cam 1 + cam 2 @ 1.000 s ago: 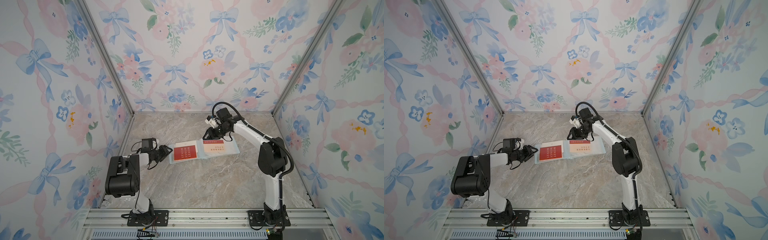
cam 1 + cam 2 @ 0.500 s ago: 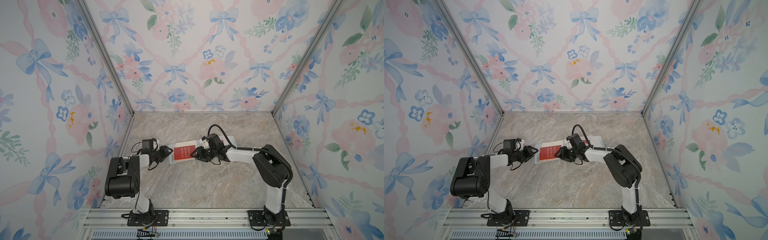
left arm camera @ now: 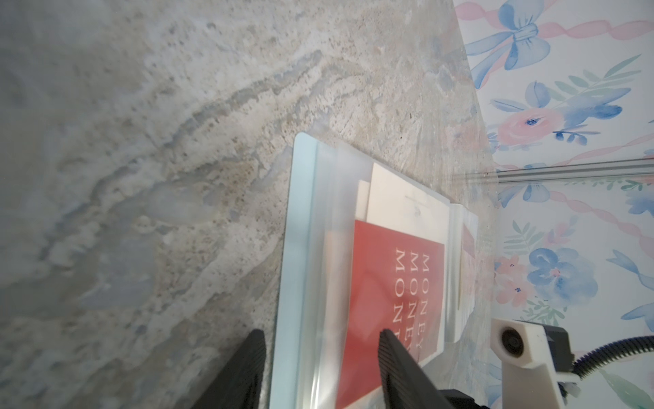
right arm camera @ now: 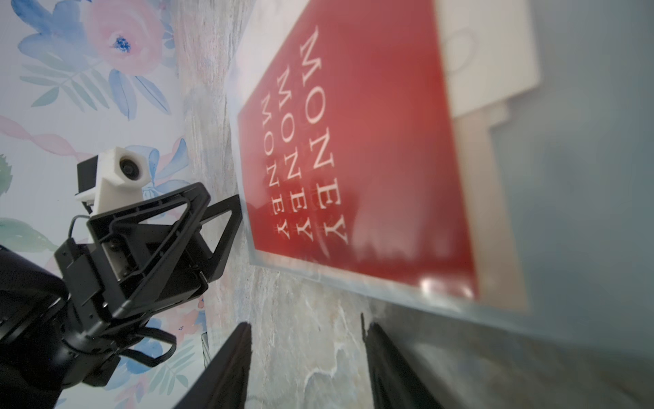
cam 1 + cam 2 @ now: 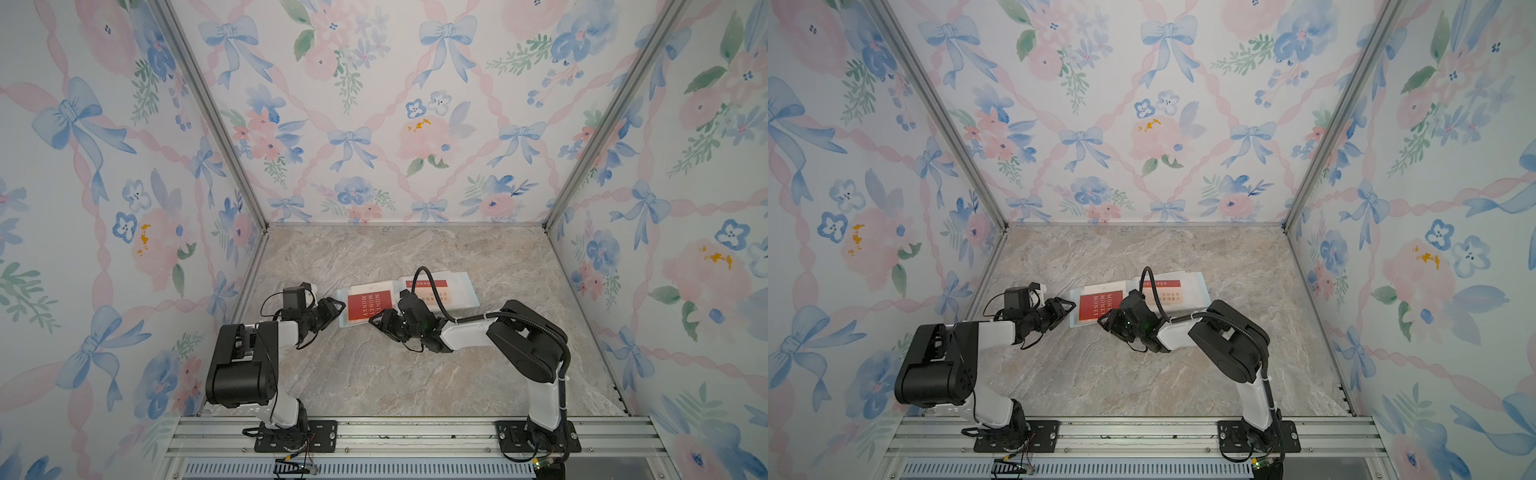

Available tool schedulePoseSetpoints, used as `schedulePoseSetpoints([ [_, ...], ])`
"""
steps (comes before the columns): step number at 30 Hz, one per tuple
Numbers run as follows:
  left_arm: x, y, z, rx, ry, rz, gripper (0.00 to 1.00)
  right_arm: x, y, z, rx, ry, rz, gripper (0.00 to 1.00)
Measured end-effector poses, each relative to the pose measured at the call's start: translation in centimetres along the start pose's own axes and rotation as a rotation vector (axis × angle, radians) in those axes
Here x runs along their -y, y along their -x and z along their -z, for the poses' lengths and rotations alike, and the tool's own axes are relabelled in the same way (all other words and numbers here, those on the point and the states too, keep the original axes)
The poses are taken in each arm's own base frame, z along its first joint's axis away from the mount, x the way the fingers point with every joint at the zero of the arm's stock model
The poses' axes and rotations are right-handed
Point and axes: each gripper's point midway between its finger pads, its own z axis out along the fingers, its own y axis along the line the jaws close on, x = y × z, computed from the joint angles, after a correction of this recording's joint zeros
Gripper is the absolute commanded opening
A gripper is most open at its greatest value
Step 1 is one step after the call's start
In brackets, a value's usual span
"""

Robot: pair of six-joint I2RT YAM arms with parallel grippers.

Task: Place the photos into the photo albums
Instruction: Close the photo album at the center of the board.

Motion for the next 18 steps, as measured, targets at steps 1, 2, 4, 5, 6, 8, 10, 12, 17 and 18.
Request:
schedulePoseSetpoints([
  [1, 0.0, -0.1, 0.1, 0.003, -0.002, -0.002, 0.55, -0.1, 0.1, -0.1, 0.017, 0.013, -0.009, 0.53],
  [2, 0.0, -0.1, 0.1, 0.005, -0.004, -0.001, 0.55, -0.2, 0.1, -0.3, 0.029, 0.027, -0.016, 0.53],
  [4, 0.0, -0.3, 0.2, 0.006, -0.010, -0.003, 0.55, -0.4, 0.3, -0.7, 0.056, 0.061, -0.040, 0.53],
  [5, 0.0, -0.4, 0.2, 0.004, -0.012, -0.004, 0.55, -0.5, 0.4, -0.8, 0.070, 0.074, -0.051, 0.53],
  [6, 0.0, -0.4, 0.2, 0.005, -0.016, -0.005, 0.55, -0.5, 0.6, -0.9, 0.085, 0.087, -0.064, 0.53],
  [8, 0.1, -0.5, 0.2, 0.004, -0.022, -0.007, 0.55, -0.5, 0.8, -0.9, 0.114, 0.107, -0.090, 0.53],
  [10, 0.1, -0.7, 0.3, 0.004, -0.023, -0.008, 0.55, -0.4, 1.1, -0.9, 0.144, 0.120, -0.113, 0.53],
  [12, 0.0, -0.8, 0.4, 0.004, -0.023, -0.005, 0.55, -0.4, 1.3, -0.9, 0.171, 0.126, -0.132, 0.53],
  [17, 0.0, -1.1, 0.7, 0.004, -0.021, 0.001, 0.55, -0.6, 1.4, -1.2, 0.214, 0.147, -0.162, 0.53],
  [18, 0.0, -1.2, 0.8, 0.004, -0.018, 0.005, 0.55, -0.7, 1.3, -1.4, 0.220, 0.153, -0.168, 0.52],
])
